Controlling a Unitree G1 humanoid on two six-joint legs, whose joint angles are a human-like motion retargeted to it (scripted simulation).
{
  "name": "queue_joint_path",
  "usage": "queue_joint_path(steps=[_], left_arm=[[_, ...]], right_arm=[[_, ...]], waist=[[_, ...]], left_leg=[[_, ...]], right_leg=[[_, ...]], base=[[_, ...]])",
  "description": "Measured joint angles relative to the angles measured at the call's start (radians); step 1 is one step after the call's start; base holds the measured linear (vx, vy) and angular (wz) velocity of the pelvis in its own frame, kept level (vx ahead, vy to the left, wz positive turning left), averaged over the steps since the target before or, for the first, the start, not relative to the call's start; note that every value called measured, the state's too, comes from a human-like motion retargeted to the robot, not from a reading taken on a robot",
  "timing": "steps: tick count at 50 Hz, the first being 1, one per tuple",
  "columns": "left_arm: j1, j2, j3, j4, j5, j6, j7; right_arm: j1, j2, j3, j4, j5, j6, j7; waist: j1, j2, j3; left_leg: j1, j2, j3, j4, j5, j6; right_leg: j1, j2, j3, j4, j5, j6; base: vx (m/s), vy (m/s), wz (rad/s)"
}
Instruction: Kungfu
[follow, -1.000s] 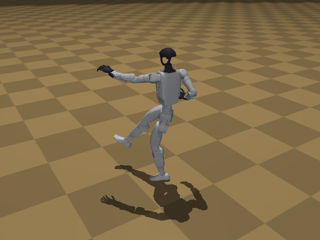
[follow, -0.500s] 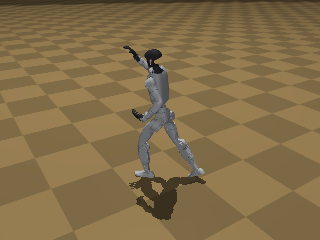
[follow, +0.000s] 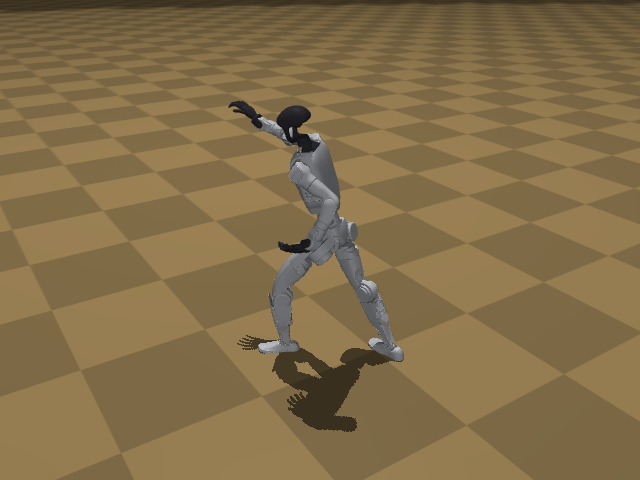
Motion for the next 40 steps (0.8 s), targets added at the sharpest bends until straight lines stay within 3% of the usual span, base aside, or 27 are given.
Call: queue_joint_path(steps=[4, 7, 11, 15, 20, 25, 30, 32, 36, 40], left_arm=[[-0.094, 0.011, 0.114, 0.045, 0.026, -0.025, 0.053], [-0.196, 0.056, 0.199, 0.137, 0.144, -0.077, 0.109], [-0.386, 0.135, 0.275, 0.387, 0.462, -0.232, 0.229], [-0.593, 0.206, 0.214, 0.617, 0.718, -0.335, 0.407], [-0.951, 0.23, 0.065, 0.812, 0.856, -0.419, 0.479], [-1.267, 0.132, -0.08, 0.76, 0.799, -0.518, 0.524], [-1.511, 0.033, -0.218, 0.467, 0.573, -0.562, 0.504], [-1.597, 0.013, -0.253, 0.347, 0.535, -0.58, 0.506], [-1.713, -0.005, -0.31, 0.194, 0.548, -0.628, 0.576], [-1.763, 0.008, -0.352, 0.134, 0.583, -0.67, 0.699]], right_arm=[[0.066, 0.007, -0.03, -0.019, 0.031, -0.031, -0.038], [0.133, 0.027, -0.071, -0.039, 0.094, -0.069, -0.009], [0.254, 0.11, -0.128, -0.079, 0.263, -0.144, 0.064], [0.357, 0.235, -0.133, -0.134, 0.497, -0.274, 0.214], [0.484, 0.417, -0.094, -0.411, 0.91, -0.375, 0.405], [0.518, 0.488, 0.062, -0.838, 1.124, -0.38, 0.489], [0.439, 0.509, 0.198, -1.19, 1.268, -0.368, 0.607], [0.405, 0.511, 0.227, -1.263, 1.263, -0.351, 0.624], [0.362, 0.508, 0.241, -1.332, 1.267, -0.333, 0.609], [0.334, 0.457, 0.22, -1.348, 1.294, -0.324, 0.594]], waist=[[-0.011, -0.013, -0.02], [-0.011, -0.03, -0.04], [-0.052, -0.023, -0.064], [-0.18, 0.045, -0.07], [-0.319, 0.097, -0.048], [-0.461, 0.117, -0.037], [-0.557, 0.128, -0.028], [-0.58, 0.125, -0.021], [-0.629, 0.124, -0.01], [-0.676, 0.152, -0.023]], left_leg=[[0.004, -0.022, -0.024, 0.012, 0.079, -0.055], [0.041, -0.065, -0.023, 0.0, 0.074, -0.078], [0.147, -0.113, -0.037, -0.044, 0.013, -0.093], [0.3, -0.164, -0.12, -0.134, -0.025, -0.08], [0.537, -0.184, -0.18, -0.281, -0.019, -0.111], [0.749, -0.226, -0.208, -0.425, -0.012, -0.124], [0.918, -0.273, -0.234, -0.52, -0.041, -0.122], [0.978, -0.282, -0.234, -0.541, -0.061, -0.128], [1.09, -0.282, -0.283, -0.563, -0.091, -0.151], [1.155, -0.237, -0.333, -0.549, -0.089, -0.191]], right_leg=[[0.029, -0.012, -0.013, -0.023, 0.074, 0.068], [0.042, -0.05, -0.022, -0.008, 0.209, 0.155], [0.053, -0.102, -0.044, 0.08, 0.527, 0.28], [0.016, -0.076, -0.047, 0.291, 0.835, 0.263], [-0.172, 0.042, 0.098, 0.521, 0.568, 0.298], [-0.337, -0.042, 0.001, 0.447, 0.498, 0.207], [-0.51, -0.111, 0.037, 0.263, 0.542, 0.137], [-0.563, -0.143, 0.053, 0.18, 0.577, 0.134], [-0.619, -0.199, 0.053, 0.017, 0.67, 0.169], [-0.64, -0.223, -0.012, -0.095, 0.667, 0.113]], base=[[0.42, -0.02, -0.1], [0.6, 0.04, 0.04], [0.66, 0.1, 0.22], [0.75, 0.08, 1.07], [0.7, -0.08, 1.16], [0.63, -0.13, 1.12], [0.61, -0.18, 0.82], [0.62, -0.35, 0.78], [0.61, -0.41, 0.82], [0.72, -0.57, 0.76]])
